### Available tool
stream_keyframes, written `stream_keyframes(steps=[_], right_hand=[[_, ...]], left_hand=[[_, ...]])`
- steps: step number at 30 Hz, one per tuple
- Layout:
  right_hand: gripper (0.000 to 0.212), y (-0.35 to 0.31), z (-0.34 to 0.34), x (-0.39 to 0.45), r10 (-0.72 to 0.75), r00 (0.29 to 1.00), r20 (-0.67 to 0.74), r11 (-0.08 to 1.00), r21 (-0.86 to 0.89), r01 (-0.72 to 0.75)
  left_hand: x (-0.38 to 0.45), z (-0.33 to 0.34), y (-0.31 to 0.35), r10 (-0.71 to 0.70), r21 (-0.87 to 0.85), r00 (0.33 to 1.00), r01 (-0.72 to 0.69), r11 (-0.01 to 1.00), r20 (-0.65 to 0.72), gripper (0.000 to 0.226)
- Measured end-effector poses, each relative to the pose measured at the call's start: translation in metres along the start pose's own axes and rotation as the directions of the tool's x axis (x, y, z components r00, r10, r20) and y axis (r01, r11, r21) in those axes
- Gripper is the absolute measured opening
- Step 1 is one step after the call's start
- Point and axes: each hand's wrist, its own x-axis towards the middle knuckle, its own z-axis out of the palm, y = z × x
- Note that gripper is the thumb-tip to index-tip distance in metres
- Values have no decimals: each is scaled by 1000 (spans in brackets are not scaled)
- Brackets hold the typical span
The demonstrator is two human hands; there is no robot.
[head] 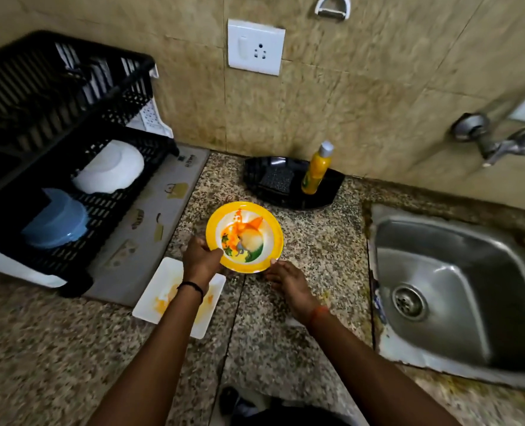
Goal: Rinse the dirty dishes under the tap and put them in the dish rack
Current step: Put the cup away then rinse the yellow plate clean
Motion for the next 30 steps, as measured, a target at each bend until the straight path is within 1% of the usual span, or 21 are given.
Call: stream_keyframes(steps=[3,7,9,12,16,18,21,23,26,30], right_hand=[[16,3,0,-1,-19,1000,-13,1000,0,19],[10,0,-3,-1,9,1000,-26,1000,29,-8],[13,-1,-4,1,30,999,-30,998,63,-28],[11,-4,-6,1,69,998,-7,995,79,-68],[17,-8,-16,-8,127,992,4,974,187,-125],[14,-16,-29,-19,132,991,15,960,247,-132],[12,-30,-54,-31,93,996,12,940,328,-92],[11,-39,-82,-38,68,997,-43,931,361,-48],[13,-52,-129,-52,8,992,-128,940,338,36],[14,-64,-202,-71,-82,980,-182,956,263,129]], left_hand=[[-10,8,9,79,-42,993,-76,996,85,28],[-16,18,18,66,-180,984,-36,983,163,20],[-18,21,18,71,-208,982,-33,978,175,20],[-23,24,14,52,-248,984,-8,969,169,19],[-35,29,14,17,-291,986,33,956,167,15],[-41,39,17,-10,-337,984,72,939,180,24],[-51,57,21,-28,-374,973,114,920,228,38],[-58,83,27,-12,-358,947,133,924,320,41],[-77,124,43,-16,-325,897,176,929,441,41],[-109,190,56,-70,-308,847,267,913,526,33]])
